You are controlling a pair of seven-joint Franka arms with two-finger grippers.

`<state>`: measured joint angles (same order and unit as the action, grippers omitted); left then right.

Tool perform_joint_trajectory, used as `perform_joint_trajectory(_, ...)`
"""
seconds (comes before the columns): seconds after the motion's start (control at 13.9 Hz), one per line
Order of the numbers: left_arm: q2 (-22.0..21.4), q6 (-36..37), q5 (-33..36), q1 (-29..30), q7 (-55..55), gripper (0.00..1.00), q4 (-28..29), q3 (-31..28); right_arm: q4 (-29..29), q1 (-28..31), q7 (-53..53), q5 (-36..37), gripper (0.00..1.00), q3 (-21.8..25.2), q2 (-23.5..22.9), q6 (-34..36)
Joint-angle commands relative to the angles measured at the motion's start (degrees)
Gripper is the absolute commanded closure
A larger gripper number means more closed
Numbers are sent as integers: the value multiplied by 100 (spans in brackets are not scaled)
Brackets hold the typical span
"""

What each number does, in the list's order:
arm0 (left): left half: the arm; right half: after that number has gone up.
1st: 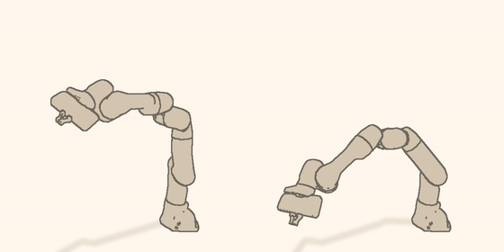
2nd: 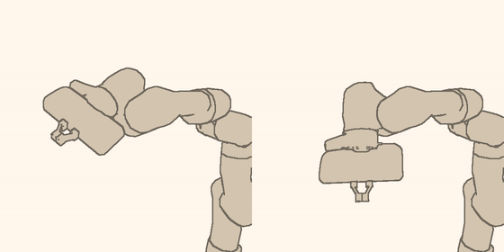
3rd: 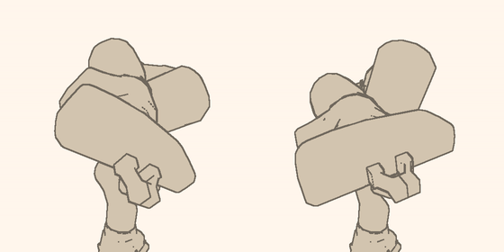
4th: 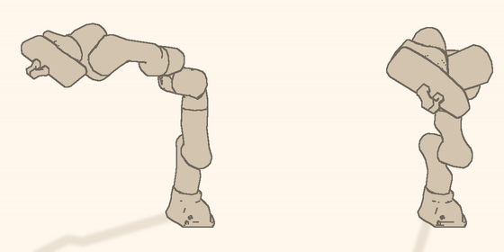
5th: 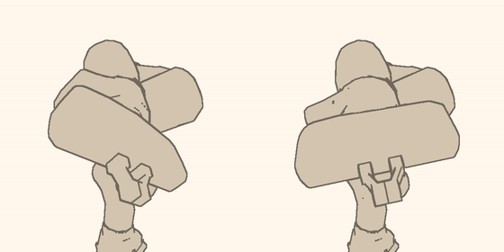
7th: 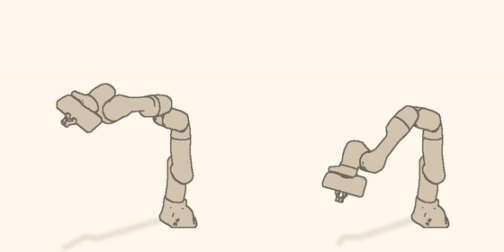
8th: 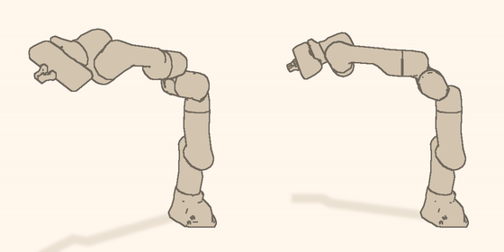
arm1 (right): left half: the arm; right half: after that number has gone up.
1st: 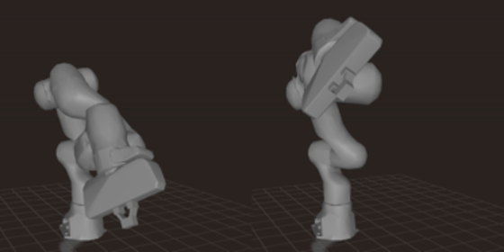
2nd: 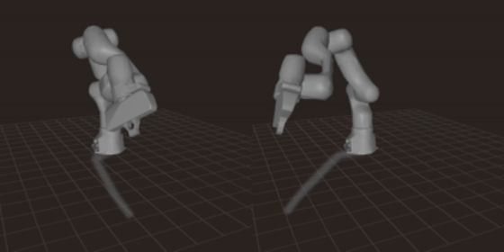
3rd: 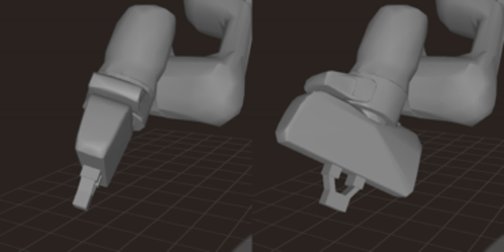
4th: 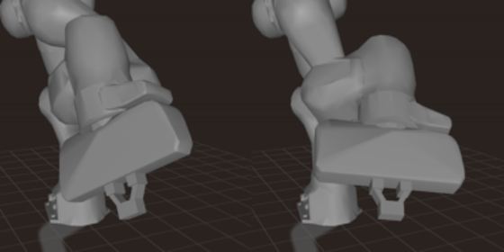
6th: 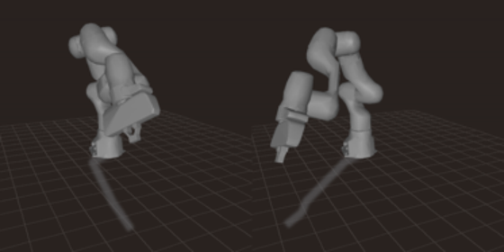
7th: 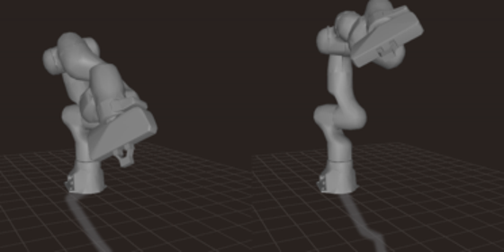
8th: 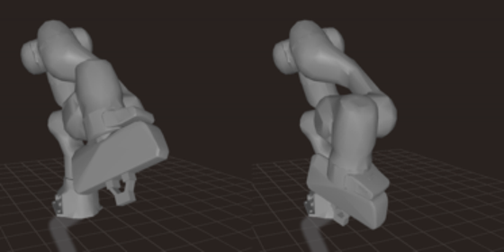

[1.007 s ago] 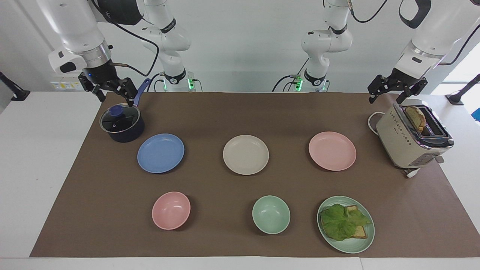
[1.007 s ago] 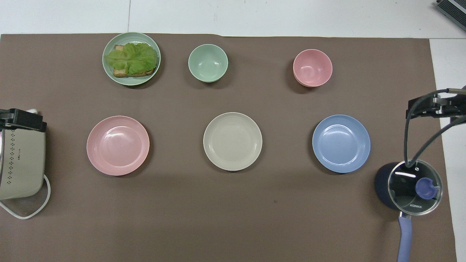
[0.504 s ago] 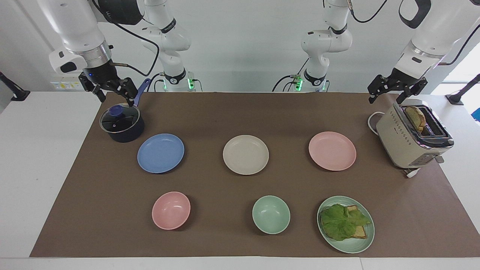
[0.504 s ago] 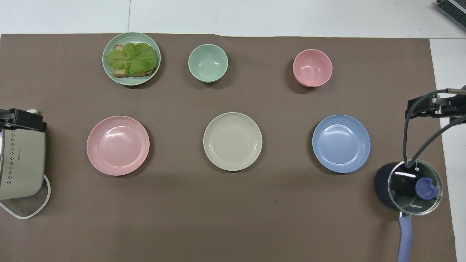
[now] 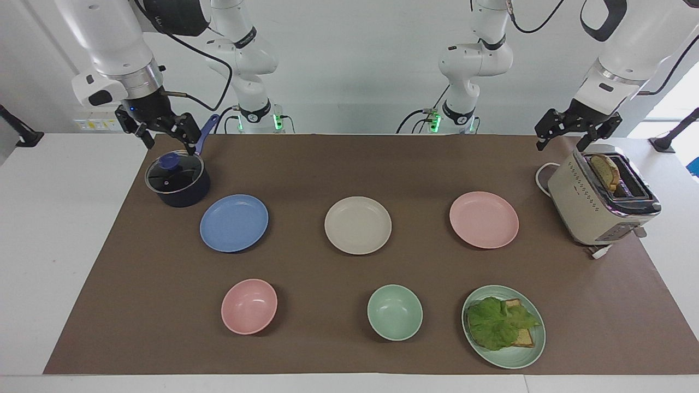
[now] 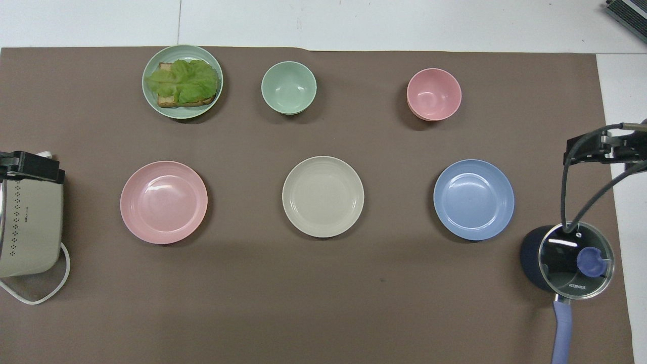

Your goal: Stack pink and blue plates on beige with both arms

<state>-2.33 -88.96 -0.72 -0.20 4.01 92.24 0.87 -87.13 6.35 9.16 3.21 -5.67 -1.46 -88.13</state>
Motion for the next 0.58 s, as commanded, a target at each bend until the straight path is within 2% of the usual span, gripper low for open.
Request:
perform_joint_trajectory(0.0, -92, 37, -43, 37, -75, 0, 40, 18, 65, 41, -107, -5, 0, -30, -39, -29)
perform_joint_trajectory(0.5, -101, 2, -43, 55, -102, 0, 75, 18, 65, 50, -107, -5, 0, -30, -39, 15)
